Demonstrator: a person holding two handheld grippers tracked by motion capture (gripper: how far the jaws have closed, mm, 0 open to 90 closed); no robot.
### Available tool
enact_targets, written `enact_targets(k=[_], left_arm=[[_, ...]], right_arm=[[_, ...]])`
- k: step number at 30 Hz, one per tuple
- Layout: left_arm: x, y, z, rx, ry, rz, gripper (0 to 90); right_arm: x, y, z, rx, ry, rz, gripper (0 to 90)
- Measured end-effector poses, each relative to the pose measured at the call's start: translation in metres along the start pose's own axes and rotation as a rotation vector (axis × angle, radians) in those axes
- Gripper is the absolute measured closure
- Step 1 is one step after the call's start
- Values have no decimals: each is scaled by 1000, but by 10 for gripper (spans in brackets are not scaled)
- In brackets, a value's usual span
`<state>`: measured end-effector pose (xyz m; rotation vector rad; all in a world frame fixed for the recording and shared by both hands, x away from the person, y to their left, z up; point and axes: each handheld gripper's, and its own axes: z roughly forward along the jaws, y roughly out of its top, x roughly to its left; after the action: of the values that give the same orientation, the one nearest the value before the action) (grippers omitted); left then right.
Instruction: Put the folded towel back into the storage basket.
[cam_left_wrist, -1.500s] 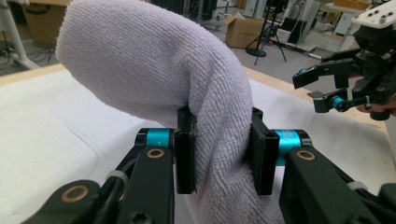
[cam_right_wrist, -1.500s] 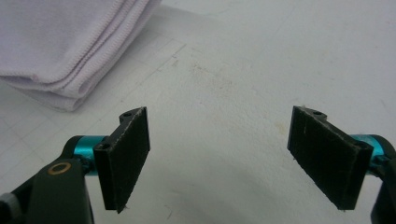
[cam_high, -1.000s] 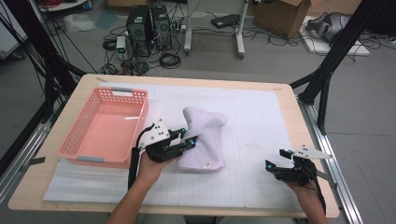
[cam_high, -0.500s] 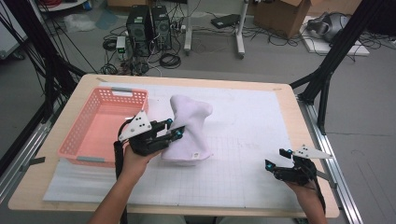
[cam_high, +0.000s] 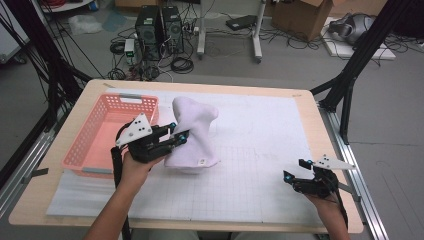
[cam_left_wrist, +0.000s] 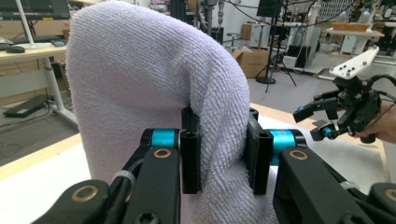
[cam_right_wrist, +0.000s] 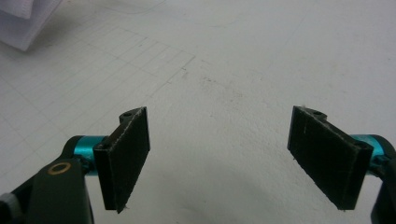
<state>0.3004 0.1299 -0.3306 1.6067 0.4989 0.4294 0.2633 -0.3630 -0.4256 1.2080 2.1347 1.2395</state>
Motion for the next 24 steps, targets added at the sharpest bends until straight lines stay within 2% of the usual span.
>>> enact_targets(k=[10,17,24], left_arm=[[9,18,-10,-23,10,31,724],[20,30,-28,-34,20,44,724],[31,43,-49,-54,49,59,723]], right_arm=[[-1,1,0,-8,3,2,199],[0,2,0,-11,2,7,199],[0,2,1,-13,2,6,200]])
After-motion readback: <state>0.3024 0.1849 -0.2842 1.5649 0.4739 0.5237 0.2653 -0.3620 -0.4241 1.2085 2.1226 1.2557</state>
